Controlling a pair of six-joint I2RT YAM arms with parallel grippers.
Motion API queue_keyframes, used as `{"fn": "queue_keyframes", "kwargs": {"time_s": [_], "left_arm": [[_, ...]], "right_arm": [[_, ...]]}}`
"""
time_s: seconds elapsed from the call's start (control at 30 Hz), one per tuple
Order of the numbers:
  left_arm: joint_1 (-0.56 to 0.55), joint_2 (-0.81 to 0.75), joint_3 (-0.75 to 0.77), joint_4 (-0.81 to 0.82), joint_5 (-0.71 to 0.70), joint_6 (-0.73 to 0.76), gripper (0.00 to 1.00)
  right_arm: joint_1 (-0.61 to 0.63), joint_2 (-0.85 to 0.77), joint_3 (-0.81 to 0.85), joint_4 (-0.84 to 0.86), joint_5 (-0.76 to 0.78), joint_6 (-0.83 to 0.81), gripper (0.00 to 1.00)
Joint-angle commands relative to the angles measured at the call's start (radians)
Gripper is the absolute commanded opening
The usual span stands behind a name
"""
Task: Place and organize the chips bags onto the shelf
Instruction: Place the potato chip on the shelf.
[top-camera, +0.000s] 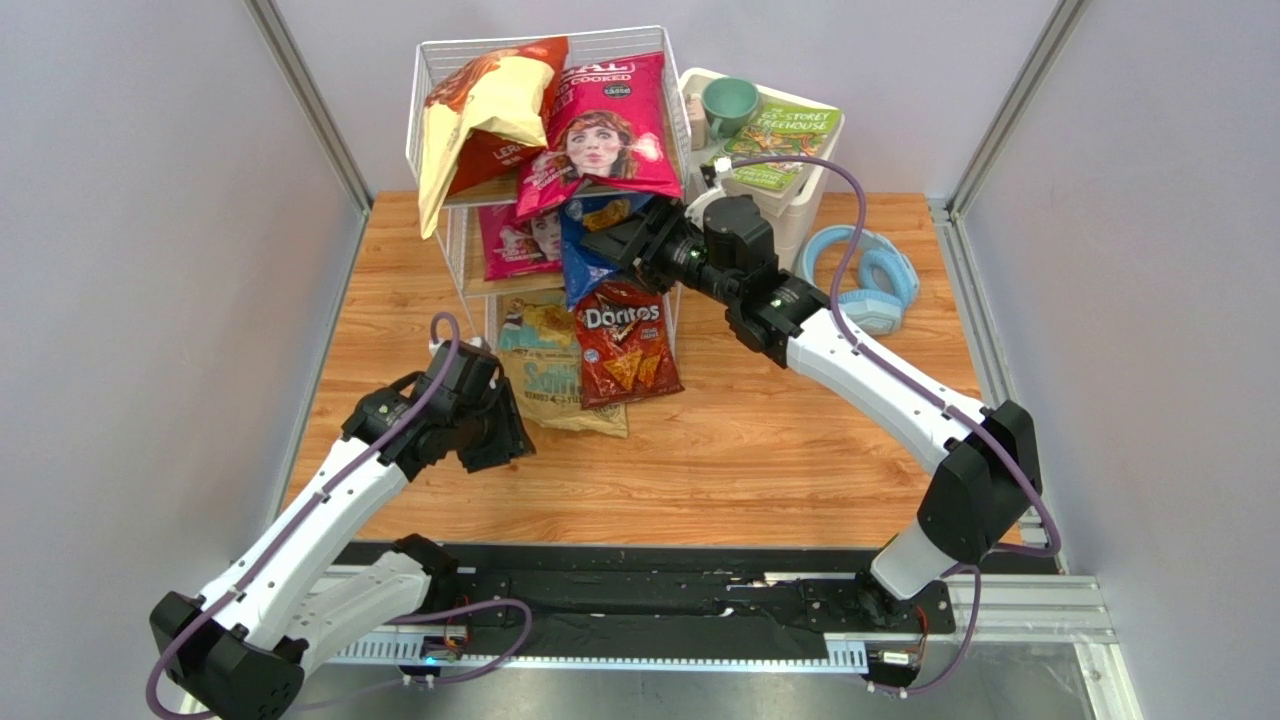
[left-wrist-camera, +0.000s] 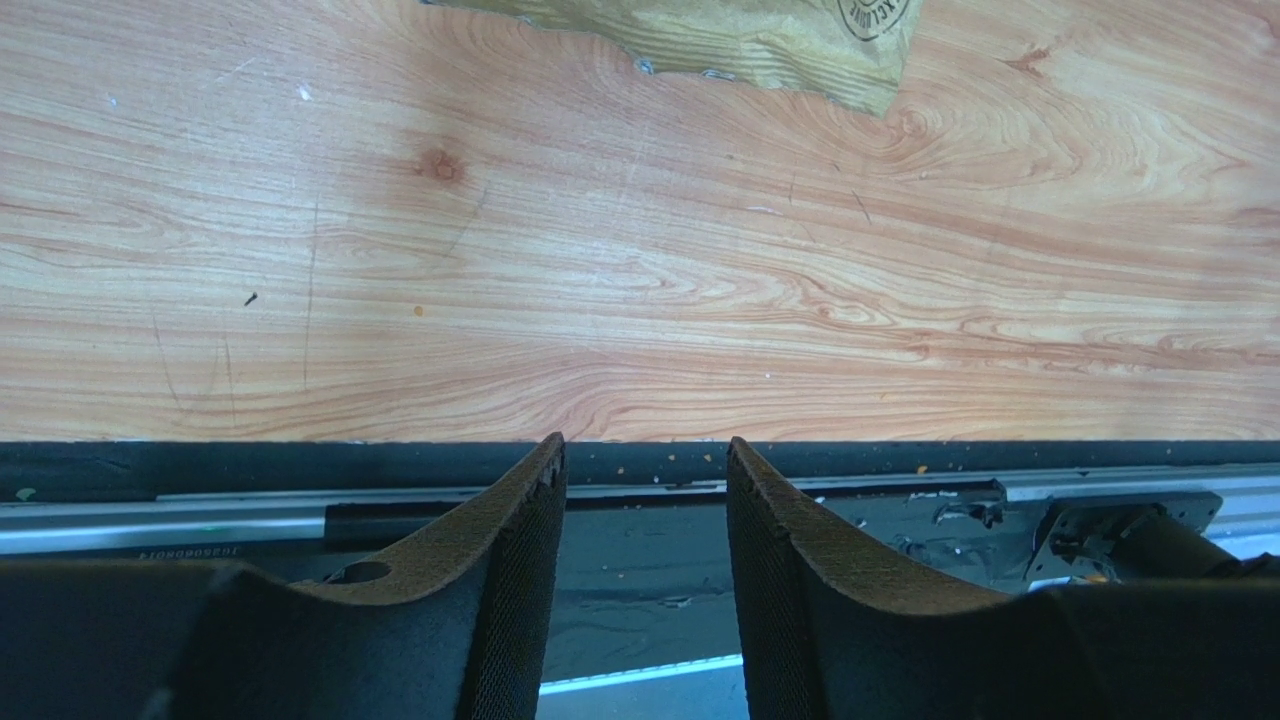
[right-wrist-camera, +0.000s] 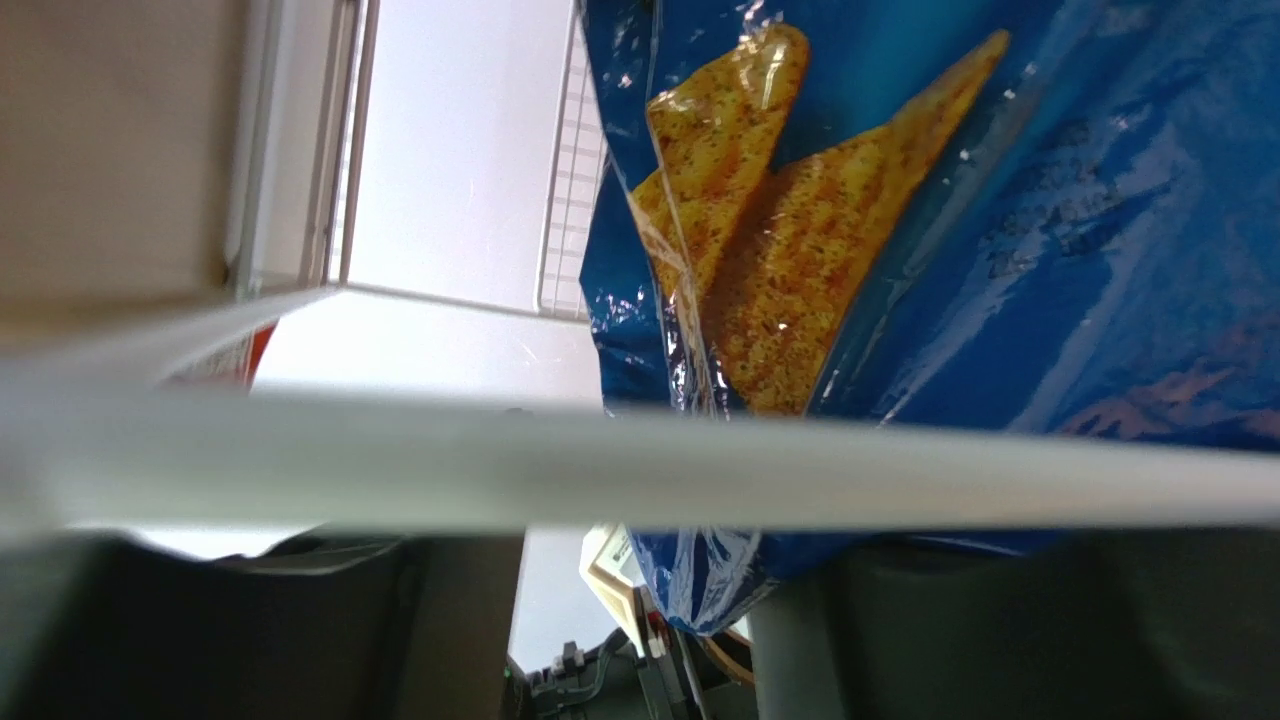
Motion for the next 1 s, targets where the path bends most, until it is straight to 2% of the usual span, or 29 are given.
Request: {"fn": "queue_keyframes", "kwargs": {"time_s": [0.0, 0.13, 0.3, 0.43, 0.7, 0.8, 0.87, 0.9, 0.97], "left_arm": [[0.008, 0.0, 0.001, 0.015, 0.006, 0.019, 0.49], [0.008, 0.0, 0.001, 0.015, 0.004, 0.017, 0.49], [0.008, 0.003, 0.0, 0.02, 0.006, 0.017, 0.49], [0.008, 0.006, -0.002, 0.026, 0.004, 0.016, 0.49], [0.008, 0.002, 0.004, 0.024, 0.02, 0.013, 0.49], [0.008, -0.002, 0.02, 0.003, 0.012, 0.007, 0.51], [0.012, 0.008, 0.043, -0.02, -0.046, 0.002, 0.52], [0.017, 0.024, 0.055, -0.043, -0.055, 0.002, 0.6], [0.032, 0.043, 0.09, -0.063, -0.077, 0.003, 0.64]], "right_arm": [[-0.041, -0.016, 0.006, 0.077, 0.024, -0.013, 0.59], [-0.041, -0.04, -0.009, 0.061, 0.007, -0.006, 0.64], [-0.041, -0.081, -0.048, 0.032, -0.031, 0.004, 0.65], [-0.041, -0.106, -0.103, 0.066, -0.094, 0.033, 0.73], [-0.038, -0.172, -0.152, 0.028, -0.148, 0.053, 0.74], [-0.036, -0.215, -0.149, -0.04, -0.18, 0.036, 0.75], [-0.039, -0.241, -0.138, -0.122, -0.204, 0.007, 0.76], [-0.039, -0.267, -0.131, -0.156, -0.218, -0.004, 0.76], [-0.042, -0.292, -0.12, -0.273, -0.237, -0.039, 0.76]]}}
